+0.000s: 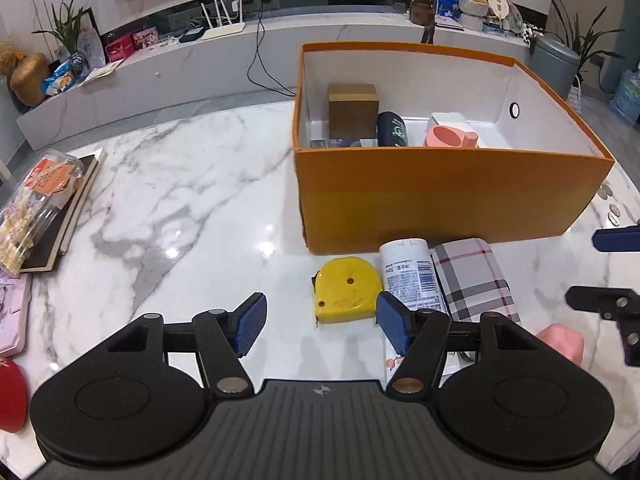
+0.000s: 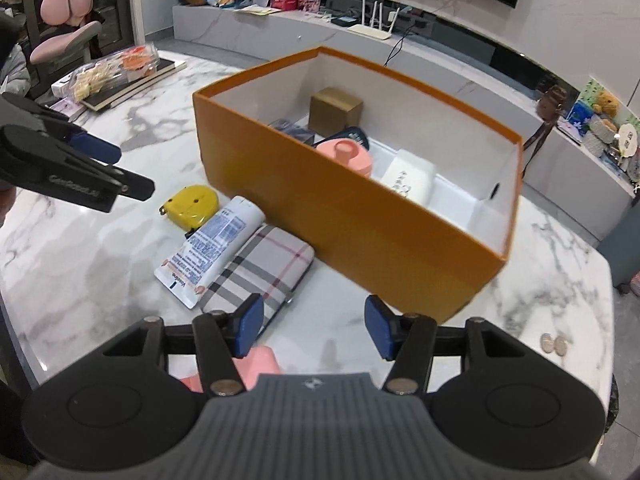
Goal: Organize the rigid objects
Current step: 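Withdraw both tools from the orange box toward the remaining items, then grasp the yellow tape measure with the left tool while the right tool grasps the plaid case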
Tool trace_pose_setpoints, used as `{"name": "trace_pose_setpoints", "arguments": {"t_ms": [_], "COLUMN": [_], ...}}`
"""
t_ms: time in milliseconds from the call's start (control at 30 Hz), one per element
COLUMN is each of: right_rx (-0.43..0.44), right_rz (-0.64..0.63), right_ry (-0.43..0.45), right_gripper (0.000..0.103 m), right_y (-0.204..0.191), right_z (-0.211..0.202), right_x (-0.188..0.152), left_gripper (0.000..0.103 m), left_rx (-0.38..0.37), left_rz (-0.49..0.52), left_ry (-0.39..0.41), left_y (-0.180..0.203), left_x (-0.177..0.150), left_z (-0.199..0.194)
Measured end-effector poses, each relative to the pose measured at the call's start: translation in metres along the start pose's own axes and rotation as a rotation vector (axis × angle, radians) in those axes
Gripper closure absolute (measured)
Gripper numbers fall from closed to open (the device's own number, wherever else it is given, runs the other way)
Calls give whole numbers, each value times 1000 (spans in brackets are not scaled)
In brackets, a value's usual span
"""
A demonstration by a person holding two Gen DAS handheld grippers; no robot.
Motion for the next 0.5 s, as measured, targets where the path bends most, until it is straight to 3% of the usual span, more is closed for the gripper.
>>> {"name": "trace_pose_setpoints", "arguments": {"t_ms": [500], "right_rx": [125], "right_rz": [28], "right_ry": [-77], "right_gripper": [42], "right_y": [-33], "right_z": [57], "right_x": [15], "left_gripper": [29], "left_rx": [18], "left_rz": [-1], "left_ry": [-73], "left_y": [-5], "left_x": [0], "left_z": [36]}}
Point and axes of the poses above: each gripper's, at about its wrist camera, not at the fingertips, and z roughly the way its jaws point, y to its right, x to its top, the point moved 5 cm from there along z, roughly the way its jaws point, and after that the axes turned 13 degrees about -z, right-handed, at the moved point
